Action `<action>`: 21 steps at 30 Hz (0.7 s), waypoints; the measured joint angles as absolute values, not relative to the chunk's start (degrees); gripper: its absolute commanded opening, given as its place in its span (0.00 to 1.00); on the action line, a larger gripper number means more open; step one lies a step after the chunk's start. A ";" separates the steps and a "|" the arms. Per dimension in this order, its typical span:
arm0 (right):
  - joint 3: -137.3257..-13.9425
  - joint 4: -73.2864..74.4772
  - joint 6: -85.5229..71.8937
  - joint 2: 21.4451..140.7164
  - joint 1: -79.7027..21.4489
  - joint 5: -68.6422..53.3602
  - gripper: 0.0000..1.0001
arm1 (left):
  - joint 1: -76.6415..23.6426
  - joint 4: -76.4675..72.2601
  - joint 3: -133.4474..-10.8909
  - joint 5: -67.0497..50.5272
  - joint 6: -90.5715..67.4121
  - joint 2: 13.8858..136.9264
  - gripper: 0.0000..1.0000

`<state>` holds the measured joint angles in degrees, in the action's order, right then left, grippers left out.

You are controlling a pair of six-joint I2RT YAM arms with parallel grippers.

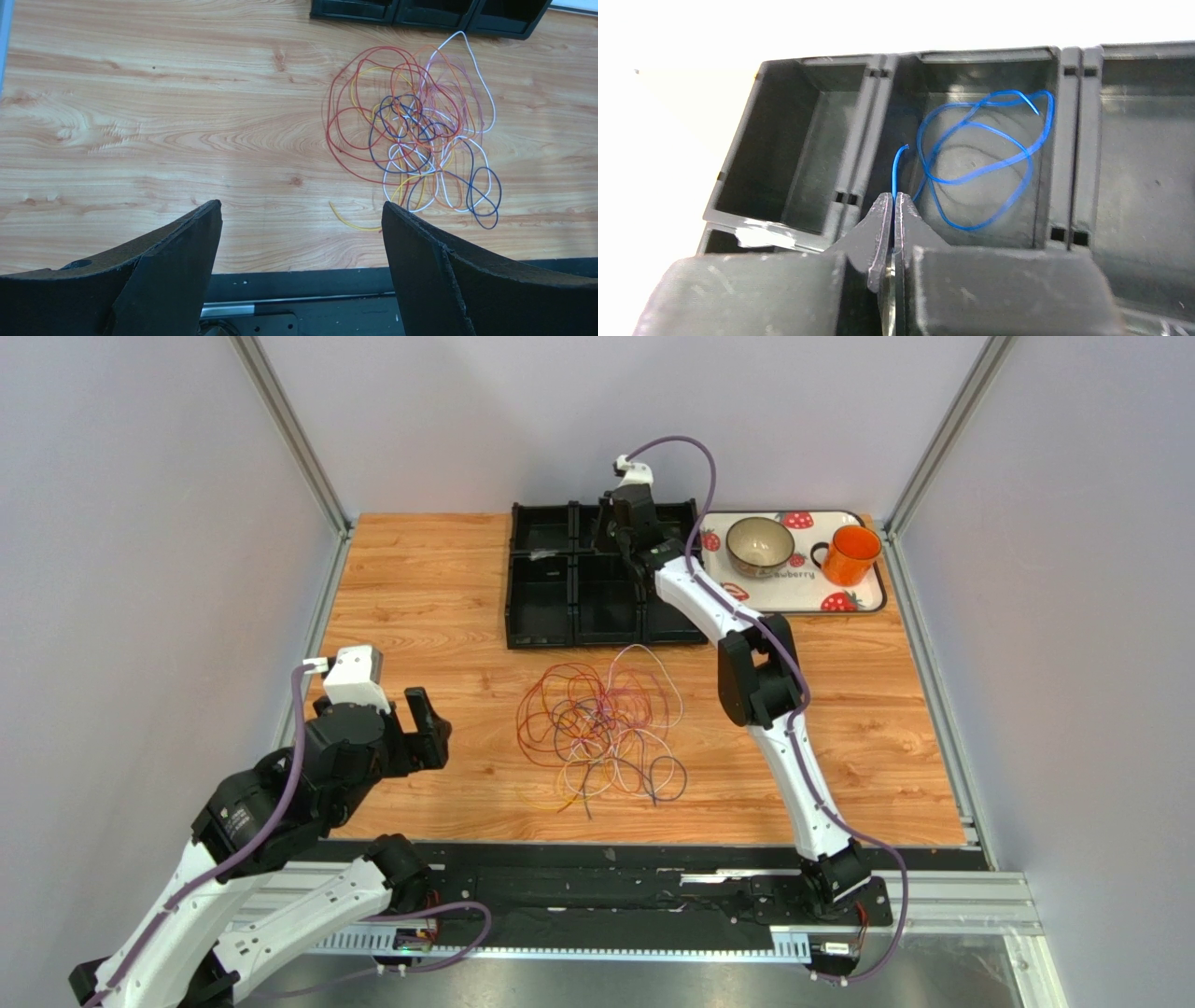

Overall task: Untangle the cables
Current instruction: Place the cable in the bin.

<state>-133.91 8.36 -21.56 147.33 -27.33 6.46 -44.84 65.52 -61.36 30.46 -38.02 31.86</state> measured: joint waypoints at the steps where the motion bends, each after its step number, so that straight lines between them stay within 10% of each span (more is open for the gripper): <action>1: -133.91 7.70 -21.43 147.33 -27.42 6.24 0.00 | -44.84 65.52 -61.36 30.46 -38.02 31.86 0.92; 7: -134.19 6.55 -21.15 147.35 -27.44 5.91 0.05 | -44.66 65.45 -61.36 30.44 -38.00 31.86 0.92; 12: -134.43 6.74 -21.58 147.35 -27.05 6.81 0.58 | -44.34 65.43 -61.36 30.26 -37.98 31.86 0.92; 21: -135.17 8.32 -21.69 147.22 -25.67 8.12 0.67 | -44.14 65.41 -61.36 30.02 -37.95 32.12 0.92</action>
